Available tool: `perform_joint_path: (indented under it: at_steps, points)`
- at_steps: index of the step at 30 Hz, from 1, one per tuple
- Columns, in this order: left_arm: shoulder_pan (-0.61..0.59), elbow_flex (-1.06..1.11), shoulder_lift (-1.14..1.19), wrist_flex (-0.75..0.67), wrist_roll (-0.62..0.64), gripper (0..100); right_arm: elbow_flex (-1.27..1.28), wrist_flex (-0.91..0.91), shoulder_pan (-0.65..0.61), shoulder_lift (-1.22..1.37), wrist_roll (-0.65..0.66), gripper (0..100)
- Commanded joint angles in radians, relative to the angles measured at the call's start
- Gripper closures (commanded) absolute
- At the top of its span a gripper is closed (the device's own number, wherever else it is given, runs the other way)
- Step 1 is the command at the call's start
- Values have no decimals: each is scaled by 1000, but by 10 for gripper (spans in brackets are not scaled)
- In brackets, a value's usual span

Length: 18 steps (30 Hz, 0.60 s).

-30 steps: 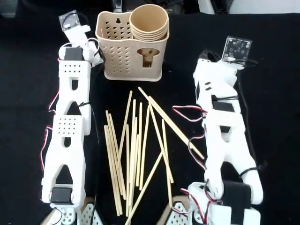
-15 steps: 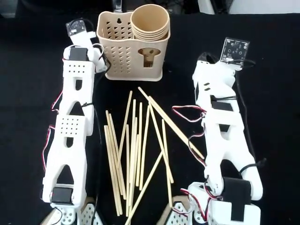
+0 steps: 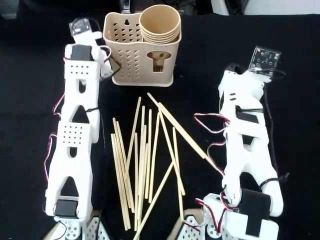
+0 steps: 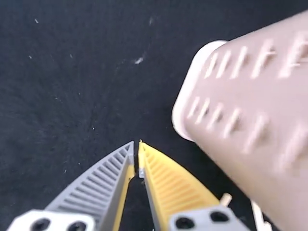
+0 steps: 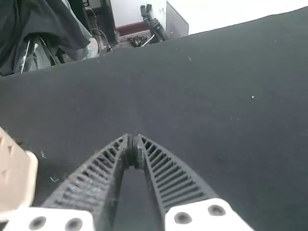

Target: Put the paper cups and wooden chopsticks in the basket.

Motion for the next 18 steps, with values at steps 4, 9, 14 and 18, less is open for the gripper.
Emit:
perform_joint_path:
  at_steps: [4, 9, 14, 18]
  points:
    - [8, -38, -160, 12, -3, 971, -76, 316, -28, -97, 238, 982]
    - [7, -36, -209, 14, 0, 971, -262, 651, -29, -122, 250, 950]
    - [-2, -35, -281, 17, -2, 971, -414, 928, -69, -99, 259, 889]
    - [-1, 5, -388, 17, -37, 972, -450, 1013, -101, -77, 278, 888]
